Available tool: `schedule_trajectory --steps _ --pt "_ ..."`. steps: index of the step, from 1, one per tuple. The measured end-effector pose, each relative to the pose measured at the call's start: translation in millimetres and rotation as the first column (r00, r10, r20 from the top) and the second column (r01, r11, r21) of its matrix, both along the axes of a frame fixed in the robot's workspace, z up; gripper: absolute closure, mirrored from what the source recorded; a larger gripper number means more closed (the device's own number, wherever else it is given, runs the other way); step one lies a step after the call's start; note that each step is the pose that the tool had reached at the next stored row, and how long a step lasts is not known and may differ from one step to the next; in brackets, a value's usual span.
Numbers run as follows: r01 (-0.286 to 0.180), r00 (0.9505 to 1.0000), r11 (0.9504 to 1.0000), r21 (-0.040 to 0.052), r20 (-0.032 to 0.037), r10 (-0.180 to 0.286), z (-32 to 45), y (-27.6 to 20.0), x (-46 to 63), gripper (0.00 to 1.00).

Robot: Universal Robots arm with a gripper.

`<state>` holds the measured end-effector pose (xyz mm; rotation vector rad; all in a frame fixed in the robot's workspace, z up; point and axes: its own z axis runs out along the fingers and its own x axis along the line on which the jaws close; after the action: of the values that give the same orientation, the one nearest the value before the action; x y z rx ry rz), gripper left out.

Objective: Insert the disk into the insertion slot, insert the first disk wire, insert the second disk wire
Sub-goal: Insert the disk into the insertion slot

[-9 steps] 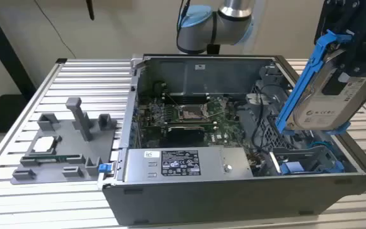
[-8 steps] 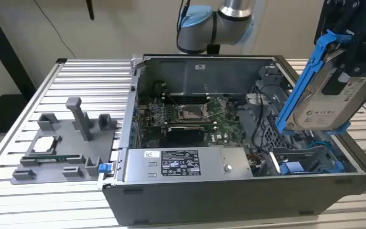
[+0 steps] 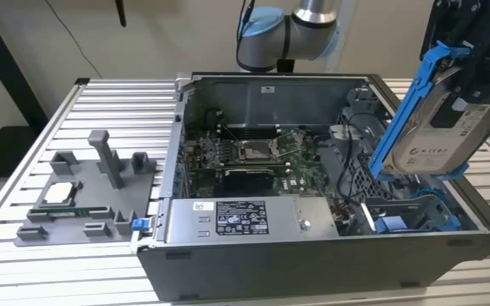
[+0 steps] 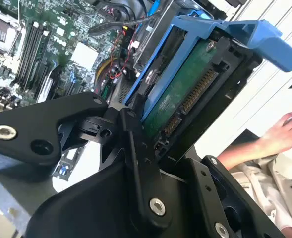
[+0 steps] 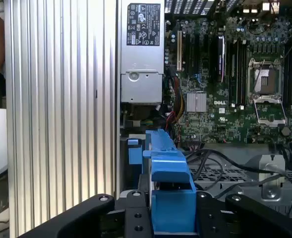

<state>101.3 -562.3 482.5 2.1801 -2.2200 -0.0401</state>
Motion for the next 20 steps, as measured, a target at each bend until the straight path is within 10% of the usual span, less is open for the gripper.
schedule_trajectory --steps 20 --pt "0.0 1.0 1.0 0.0 -0.0001 0.0 -10.5 0.1 0.0 1.0"
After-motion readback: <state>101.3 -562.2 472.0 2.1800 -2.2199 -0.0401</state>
